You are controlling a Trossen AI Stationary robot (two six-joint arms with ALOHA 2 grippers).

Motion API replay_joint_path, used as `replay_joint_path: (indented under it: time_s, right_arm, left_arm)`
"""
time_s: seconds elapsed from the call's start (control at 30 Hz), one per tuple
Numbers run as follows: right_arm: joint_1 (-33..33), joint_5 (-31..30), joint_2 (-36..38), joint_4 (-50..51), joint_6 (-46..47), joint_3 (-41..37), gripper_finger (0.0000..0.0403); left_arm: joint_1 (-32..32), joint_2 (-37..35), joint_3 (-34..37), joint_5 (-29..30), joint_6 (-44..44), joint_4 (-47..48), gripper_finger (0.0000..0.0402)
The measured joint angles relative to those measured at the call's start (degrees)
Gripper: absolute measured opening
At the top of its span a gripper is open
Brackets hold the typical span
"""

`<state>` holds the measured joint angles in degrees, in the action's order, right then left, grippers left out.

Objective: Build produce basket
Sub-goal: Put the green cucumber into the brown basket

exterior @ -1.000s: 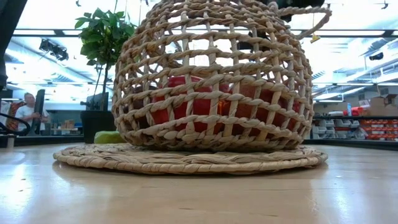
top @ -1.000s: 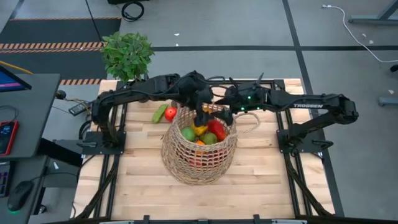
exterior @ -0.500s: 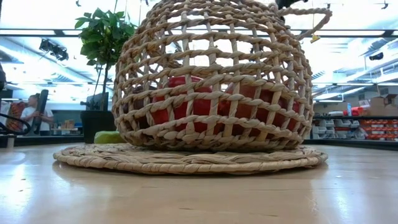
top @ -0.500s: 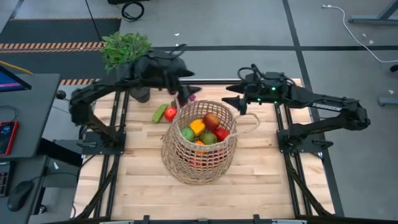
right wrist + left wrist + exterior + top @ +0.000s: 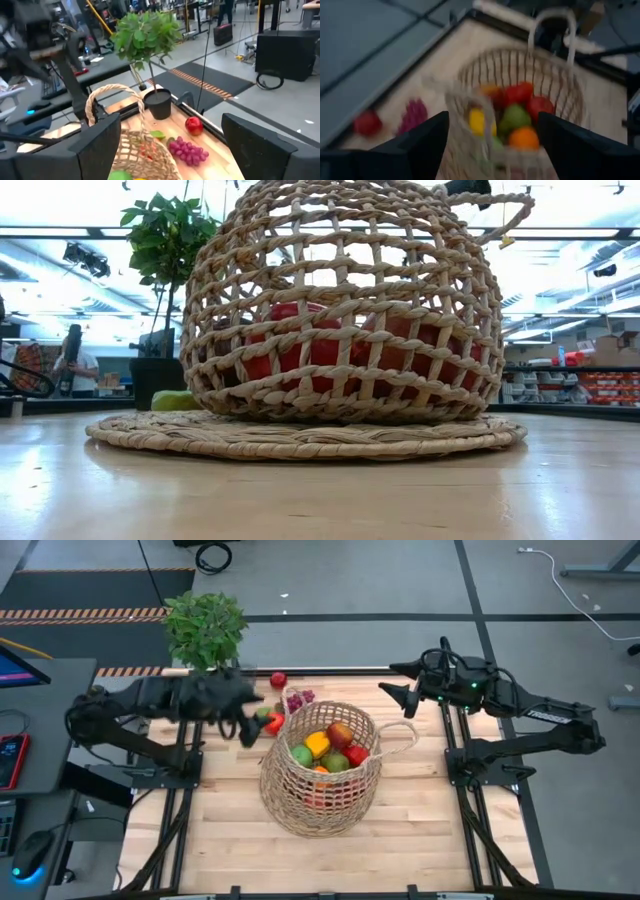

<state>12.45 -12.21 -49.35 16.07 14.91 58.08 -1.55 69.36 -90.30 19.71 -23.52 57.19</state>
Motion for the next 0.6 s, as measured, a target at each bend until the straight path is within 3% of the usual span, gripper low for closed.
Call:
replay_joint_path:
  time_s: [0.17,0.33,0.6]
  right_arm:
    - [0.0,-0.2,0.2,0.9,0.0,0.0,0.0349]
    - [0.0,-0.2,-0.3,0.9,0.4,0.0,0.0349]
    - [0.0,-0.2,-0.4,-0.2,0.5,0.0,0.0349]
  left_arm:
    - [-6.7,-6.6,13.3,5.9,-11.2,0.9,0.0294]
    - [-10.3,-10.0,25.9,7.3,-22.7,1.1,0.0286]
    - [-8.2,-9.7,43.1,10.2,-39.3,-0.8,0.0286]
